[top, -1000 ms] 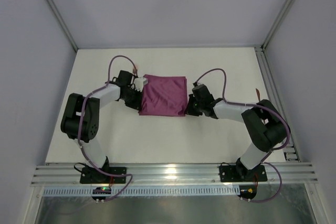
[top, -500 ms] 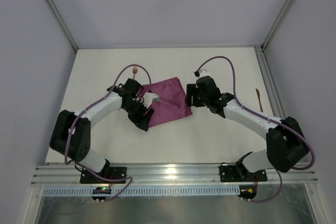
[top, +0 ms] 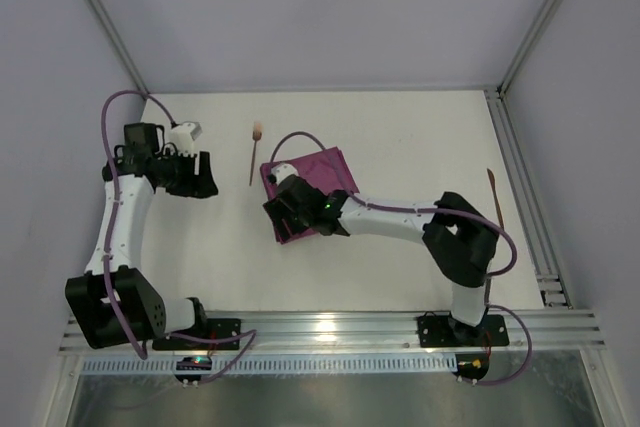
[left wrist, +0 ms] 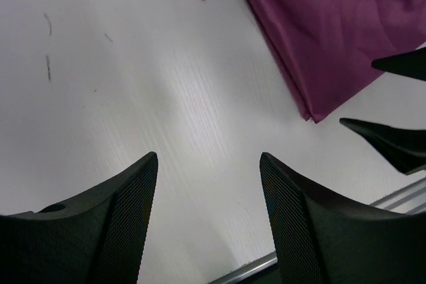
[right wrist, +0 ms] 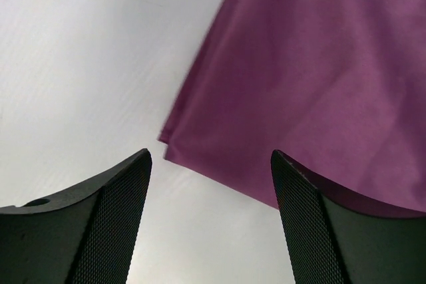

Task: Fold the napkin into a case and place the utensils inside
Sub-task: Smooth out the lower triangle-folded napkin at the center of the board, then pick up the lower triangle-folded napkin from the center of the board.

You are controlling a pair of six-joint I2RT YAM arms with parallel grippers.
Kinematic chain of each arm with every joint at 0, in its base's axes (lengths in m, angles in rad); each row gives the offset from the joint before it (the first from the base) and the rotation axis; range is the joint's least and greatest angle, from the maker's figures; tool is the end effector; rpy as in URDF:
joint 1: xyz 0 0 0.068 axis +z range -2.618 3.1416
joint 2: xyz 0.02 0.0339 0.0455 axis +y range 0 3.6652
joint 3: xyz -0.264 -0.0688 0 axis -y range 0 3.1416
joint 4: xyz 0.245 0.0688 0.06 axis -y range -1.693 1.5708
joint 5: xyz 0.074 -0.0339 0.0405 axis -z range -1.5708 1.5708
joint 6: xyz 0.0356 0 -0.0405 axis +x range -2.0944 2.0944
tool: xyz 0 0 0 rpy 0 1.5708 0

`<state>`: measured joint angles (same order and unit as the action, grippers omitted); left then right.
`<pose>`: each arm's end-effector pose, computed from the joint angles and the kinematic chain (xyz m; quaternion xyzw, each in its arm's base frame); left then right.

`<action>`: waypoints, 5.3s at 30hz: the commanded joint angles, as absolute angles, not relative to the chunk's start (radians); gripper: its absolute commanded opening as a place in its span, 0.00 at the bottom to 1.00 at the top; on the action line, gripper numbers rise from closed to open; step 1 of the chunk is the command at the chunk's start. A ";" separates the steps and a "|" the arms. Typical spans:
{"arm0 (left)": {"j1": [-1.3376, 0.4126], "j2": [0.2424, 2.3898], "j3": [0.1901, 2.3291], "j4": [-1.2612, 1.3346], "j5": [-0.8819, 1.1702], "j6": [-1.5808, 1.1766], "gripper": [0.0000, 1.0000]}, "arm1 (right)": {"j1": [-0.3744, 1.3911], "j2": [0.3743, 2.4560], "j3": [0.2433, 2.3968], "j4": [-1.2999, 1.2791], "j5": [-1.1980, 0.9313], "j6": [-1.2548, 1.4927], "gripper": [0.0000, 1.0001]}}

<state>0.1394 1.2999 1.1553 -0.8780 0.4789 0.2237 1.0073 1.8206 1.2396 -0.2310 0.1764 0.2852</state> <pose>0.2553 0.0193 0.3018 0.1035 0.9317 -0.1771 0.2999 0.2179 0.3332 0.2059 -0.2963 0.8771 0.1568 0.3438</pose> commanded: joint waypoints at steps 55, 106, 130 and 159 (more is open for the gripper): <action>0.011 1.453 1.020 -0.808 0.417 0.222 0.61 | 1.241 1.846 1.378 -0.437 -0.009 0.513 0.47; -0.239 1.888 1.212 -0.606 0.410 0.090 0.32 | 0.796 1.272 0.664 -0.331 -0.095 0.562 0.25; -0.253 1.486 1.154 -0.859 0.330 0.221 0.65 | 0.838 0.940 0.718 -0.198 -0.060 -0.232 0.75; -0.252 1.890 1.233 -0.561 0.472 0.057 0.56 | 0.670 1.601 0.693 0.234 -0.347 0.434 0.09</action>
<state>-0.2531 1.8629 1.2091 -0.5823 0.4126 0.0593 0.6823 1.5757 0.7086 0.1226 -0.3222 0.3687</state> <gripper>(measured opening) 0.570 0.093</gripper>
